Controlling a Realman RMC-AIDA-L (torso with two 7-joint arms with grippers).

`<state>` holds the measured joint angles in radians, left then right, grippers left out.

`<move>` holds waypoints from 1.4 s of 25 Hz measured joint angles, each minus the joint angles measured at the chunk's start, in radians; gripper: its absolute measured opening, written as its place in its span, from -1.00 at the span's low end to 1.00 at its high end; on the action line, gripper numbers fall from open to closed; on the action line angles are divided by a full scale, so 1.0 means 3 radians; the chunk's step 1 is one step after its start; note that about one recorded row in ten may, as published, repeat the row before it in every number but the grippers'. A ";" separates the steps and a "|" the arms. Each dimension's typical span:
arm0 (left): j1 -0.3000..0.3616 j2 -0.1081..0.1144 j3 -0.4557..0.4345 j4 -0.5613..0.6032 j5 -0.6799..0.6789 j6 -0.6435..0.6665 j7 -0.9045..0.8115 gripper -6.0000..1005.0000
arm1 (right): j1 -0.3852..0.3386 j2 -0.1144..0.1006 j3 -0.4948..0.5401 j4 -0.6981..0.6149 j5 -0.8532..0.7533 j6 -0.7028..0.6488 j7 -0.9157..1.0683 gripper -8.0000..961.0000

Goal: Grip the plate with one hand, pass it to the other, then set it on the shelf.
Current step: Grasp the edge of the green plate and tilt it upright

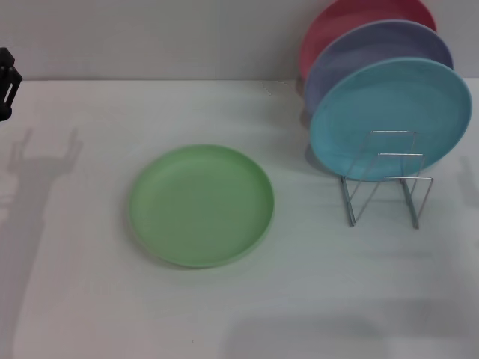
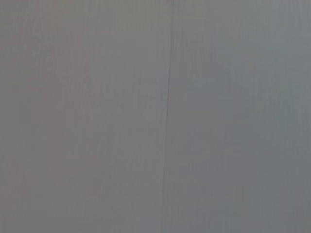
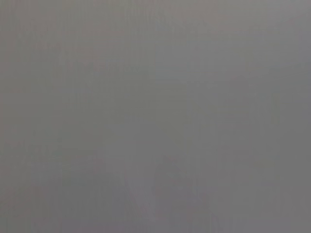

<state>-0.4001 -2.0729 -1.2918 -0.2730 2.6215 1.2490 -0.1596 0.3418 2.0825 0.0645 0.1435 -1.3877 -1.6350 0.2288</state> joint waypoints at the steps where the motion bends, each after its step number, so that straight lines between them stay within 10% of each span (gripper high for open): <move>1: -0.0003 0.0001 -0.0002 0.0000 0.0000 -0.0001 -0.0002 0.64 | -0.0007 0.0001 0.0000 0.0001 -0.0030 0.0007 -0.0004 0.44; 25: 0.0025 -0.0008 0.0011 -0.0166 0.0019 -0.0275 -0.0028 0.64 | 0.0084 -0.0003 0.0000 -0.0017 -0.0150 0.0122 -0.0011 0.44; 35: 0.0336 0.0048 -0.0199 -0.1233 0.0056 -0.1771 0.0001 0.64 | 0.0099 -0.0008 0.0000 -0.0028 -0.0150 0.0128 -0.0011 0.44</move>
<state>-0.2993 -2.0586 -1.3514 -0.6430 2.6382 0.7176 -0.1593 0.3714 2.0800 0.0644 0.1350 -1.4328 -1.5966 0.2254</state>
